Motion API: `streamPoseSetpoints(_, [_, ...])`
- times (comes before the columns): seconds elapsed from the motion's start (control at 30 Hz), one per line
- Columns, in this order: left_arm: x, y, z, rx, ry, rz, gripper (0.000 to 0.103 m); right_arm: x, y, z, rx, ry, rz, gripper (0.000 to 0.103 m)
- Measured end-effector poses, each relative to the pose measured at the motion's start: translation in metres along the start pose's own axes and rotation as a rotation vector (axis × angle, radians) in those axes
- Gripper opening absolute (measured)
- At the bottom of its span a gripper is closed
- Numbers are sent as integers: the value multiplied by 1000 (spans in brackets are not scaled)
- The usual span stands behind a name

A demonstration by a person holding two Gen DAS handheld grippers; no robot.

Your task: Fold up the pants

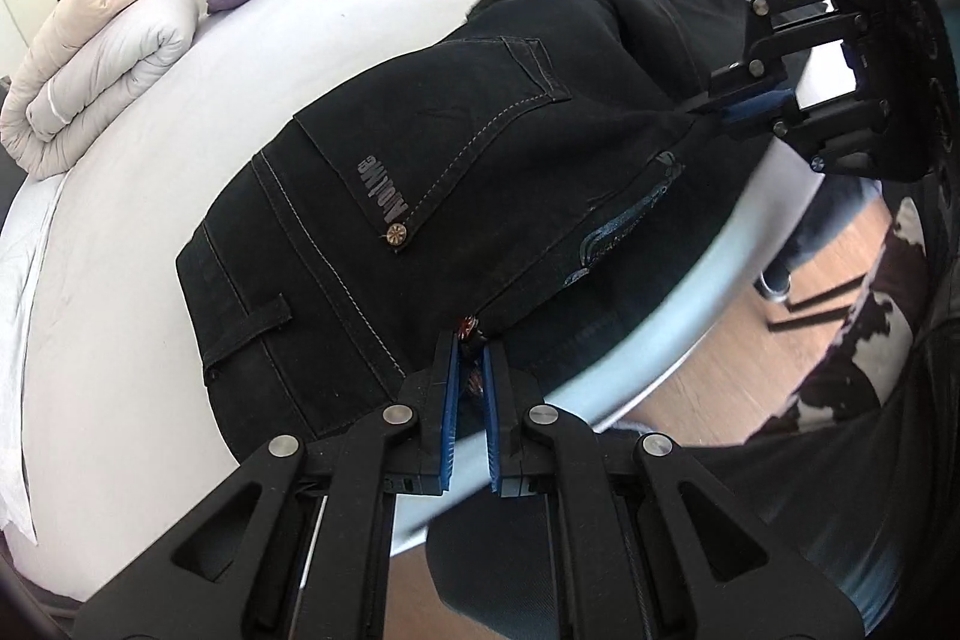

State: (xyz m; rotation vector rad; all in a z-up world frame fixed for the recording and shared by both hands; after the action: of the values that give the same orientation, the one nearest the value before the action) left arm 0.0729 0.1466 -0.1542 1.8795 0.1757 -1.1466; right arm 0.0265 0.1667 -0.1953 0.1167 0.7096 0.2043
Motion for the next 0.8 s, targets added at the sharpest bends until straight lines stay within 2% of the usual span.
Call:
streamPoseSetpoints(0.23, [5, -5, -1, 2, 0, -28, 7, -19, 1, -29, -32, 10, -11, 5])
streamPoseSetpoints(0.37, [9, -25, 6, 8, 4, -71, 7, -16, -1, -38, -34, 21, -22, 5])
streamPoseSetpoints(0.47, [16, -38, -3, -48, 35, -103, 7, -8, -4, -42, -21, 25, -31, 7])
streamPoseSetpoints(0.67, [-22, -30, -7, -78, 47, -53, 7, -1, -3, -35, 100, 17, -42, 9])
streamPoseSetpoints(0.8, [-39, 17, -7, -145, 31, 69, 7, 1, 0, -35, 111, -10, -39, 10])
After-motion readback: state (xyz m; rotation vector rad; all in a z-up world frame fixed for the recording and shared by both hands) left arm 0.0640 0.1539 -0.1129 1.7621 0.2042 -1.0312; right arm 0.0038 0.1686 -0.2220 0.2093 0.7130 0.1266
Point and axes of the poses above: each gripper's, at about its wrist camera, not at the fingertips, and x roughly the way its jaws point, z to its right, y to its top, the point moved 7 cm from there along x, roughly the way its jaws point, and after that the axes turned 8 degrees about z, right-handed, at the moved point
